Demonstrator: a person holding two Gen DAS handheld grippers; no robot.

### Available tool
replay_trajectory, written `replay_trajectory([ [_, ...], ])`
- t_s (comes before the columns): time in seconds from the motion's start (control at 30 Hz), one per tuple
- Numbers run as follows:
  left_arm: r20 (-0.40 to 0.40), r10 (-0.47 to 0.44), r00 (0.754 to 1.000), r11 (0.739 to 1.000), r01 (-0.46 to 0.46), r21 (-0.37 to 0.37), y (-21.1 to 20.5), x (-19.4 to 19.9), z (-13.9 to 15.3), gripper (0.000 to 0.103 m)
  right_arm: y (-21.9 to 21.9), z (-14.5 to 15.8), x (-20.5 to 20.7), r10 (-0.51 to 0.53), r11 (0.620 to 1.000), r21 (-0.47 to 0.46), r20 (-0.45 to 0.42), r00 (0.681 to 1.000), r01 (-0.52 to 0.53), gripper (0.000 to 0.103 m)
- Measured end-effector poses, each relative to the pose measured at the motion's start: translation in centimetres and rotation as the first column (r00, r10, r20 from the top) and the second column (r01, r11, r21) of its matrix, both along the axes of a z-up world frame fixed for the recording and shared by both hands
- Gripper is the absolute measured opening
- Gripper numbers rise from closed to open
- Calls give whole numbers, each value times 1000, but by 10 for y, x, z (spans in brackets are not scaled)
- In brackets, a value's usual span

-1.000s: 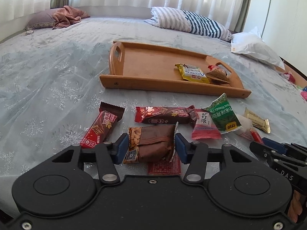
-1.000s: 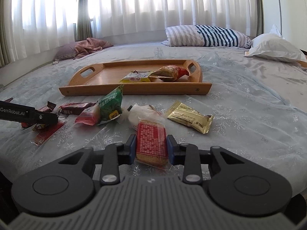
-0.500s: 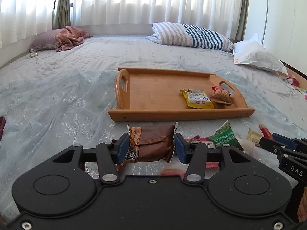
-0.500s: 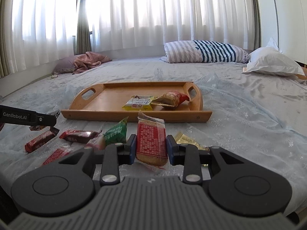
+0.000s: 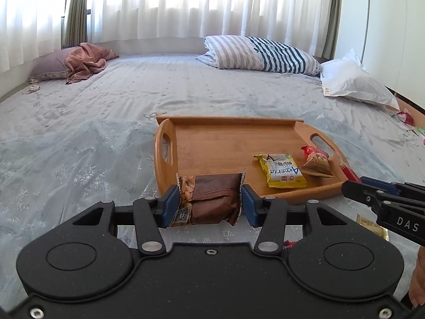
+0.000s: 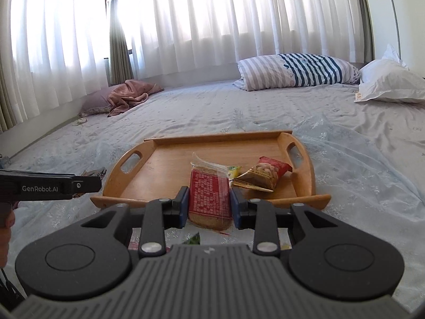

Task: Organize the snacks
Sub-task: 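Carry the wafer bar with the left tool while the right tool carries the biscuit pack to the tray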

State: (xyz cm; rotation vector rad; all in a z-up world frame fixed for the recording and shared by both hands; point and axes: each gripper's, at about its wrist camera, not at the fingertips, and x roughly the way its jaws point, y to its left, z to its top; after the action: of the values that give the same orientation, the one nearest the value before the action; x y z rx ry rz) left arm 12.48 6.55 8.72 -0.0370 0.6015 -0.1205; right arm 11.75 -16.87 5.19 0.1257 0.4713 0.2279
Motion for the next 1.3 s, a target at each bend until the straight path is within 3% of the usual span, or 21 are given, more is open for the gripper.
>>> replay_trajectory([
  [0.27, -93, 24, 995, 1000, -25, -10, 7, 59, -13, 48, 18, -2, 69, 39, 986, 166, -128, 991, -17, 37],
  [0.43, -124, 35, 992, 997, -26, 77, -4, 90, -26, 48, 25, -11, 126, 90, 969, 247, -262, 961, -23, 37],
  [0.6, -147, 29, 989, 994, -13, 108, -14, 106, -38, 48, 31, -20, 163, 98, 956, 292, -359, 928, 12, 37],
  [0.73, -139, 15, 990, 988, 7, 154, -25, 110, -45, 48, 41, -26, 174, 88, 958, 286, -390, 916, 30, 38],
  [1.3, -162, -2, 987, 988, 27, 151, -31, 121, -60, 48, 57, -44, 176, -13, 971, 208, -442, 897, 117, 39],
])
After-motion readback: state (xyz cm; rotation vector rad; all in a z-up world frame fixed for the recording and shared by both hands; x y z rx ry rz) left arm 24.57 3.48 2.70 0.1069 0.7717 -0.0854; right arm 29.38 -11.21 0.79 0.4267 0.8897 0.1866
